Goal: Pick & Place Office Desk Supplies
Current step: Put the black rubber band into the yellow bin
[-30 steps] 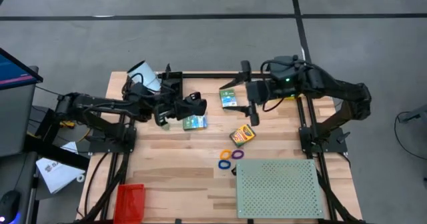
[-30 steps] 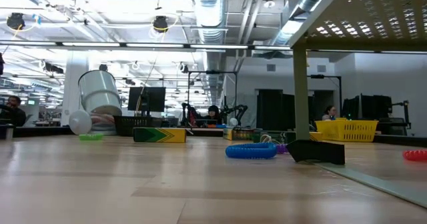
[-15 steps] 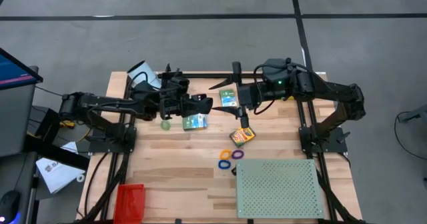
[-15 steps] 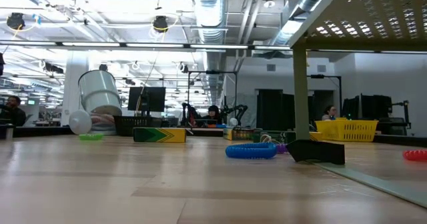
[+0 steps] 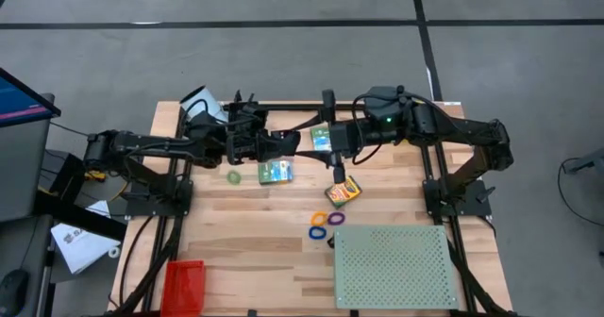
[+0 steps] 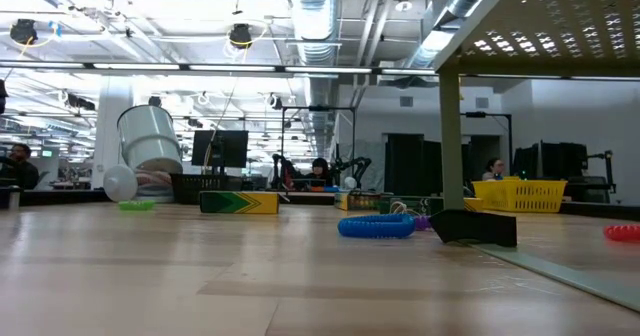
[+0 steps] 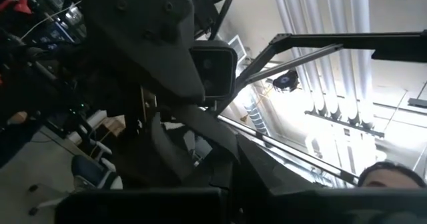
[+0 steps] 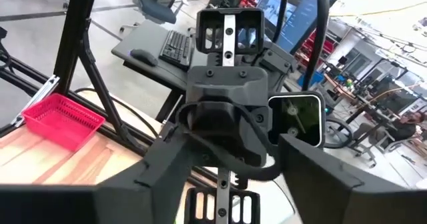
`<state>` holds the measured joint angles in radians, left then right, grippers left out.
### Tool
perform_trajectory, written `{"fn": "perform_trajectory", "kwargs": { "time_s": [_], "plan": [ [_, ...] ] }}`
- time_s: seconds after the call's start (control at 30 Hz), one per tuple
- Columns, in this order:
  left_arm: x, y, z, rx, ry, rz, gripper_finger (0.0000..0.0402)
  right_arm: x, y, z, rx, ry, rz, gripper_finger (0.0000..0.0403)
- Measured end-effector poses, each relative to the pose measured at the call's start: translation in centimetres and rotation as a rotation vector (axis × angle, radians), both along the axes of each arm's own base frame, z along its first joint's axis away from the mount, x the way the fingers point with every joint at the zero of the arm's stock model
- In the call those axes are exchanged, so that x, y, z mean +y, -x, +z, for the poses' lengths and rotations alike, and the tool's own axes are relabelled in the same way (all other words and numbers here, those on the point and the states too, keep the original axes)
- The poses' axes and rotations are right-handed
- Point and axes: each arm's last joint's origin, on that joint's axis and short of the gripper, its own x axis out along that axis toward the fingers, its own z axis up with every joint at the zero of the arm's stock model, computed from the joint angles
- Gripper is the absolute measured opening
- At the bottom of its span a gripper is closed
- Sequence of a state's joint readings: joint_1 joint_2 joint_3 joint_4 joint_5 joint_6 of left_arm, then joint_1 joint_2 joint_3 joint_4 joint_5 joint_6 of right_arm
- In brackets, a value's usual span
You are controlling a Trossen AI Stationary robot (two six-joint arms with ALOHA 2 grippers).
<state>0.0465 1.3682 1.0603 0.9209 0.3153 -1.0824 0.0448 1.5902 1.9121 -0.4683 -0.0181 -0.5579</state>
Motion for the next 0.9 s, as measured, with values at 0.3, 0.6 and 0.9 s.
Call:
{"fn": "perform_trajectory", "kwargs": {
  "time_s": [0.3, 0.6, 0.9],
  "plan": [
    [0.0, 0.0, 0.0, -0.001, -0.001, 0.001, 0.0002, 0.4, 0.0, 0.0, 0.002, 0.002, -0.092, 0.0036],
    [0.3, 0.0, 0.0, -0.005, -0.033, 0.022, 0.0049, 1.9, 1.1, 0.6, -0.016, 0.028, -0.133, 0.0006],
    [1.2, 0.0, -0.1, 0.020, -0.039, 0.041, 0.0101, 2.7, 4.3, 3.3, -0.080, -0.013, -0.157, 0.0003]
  ]
}}
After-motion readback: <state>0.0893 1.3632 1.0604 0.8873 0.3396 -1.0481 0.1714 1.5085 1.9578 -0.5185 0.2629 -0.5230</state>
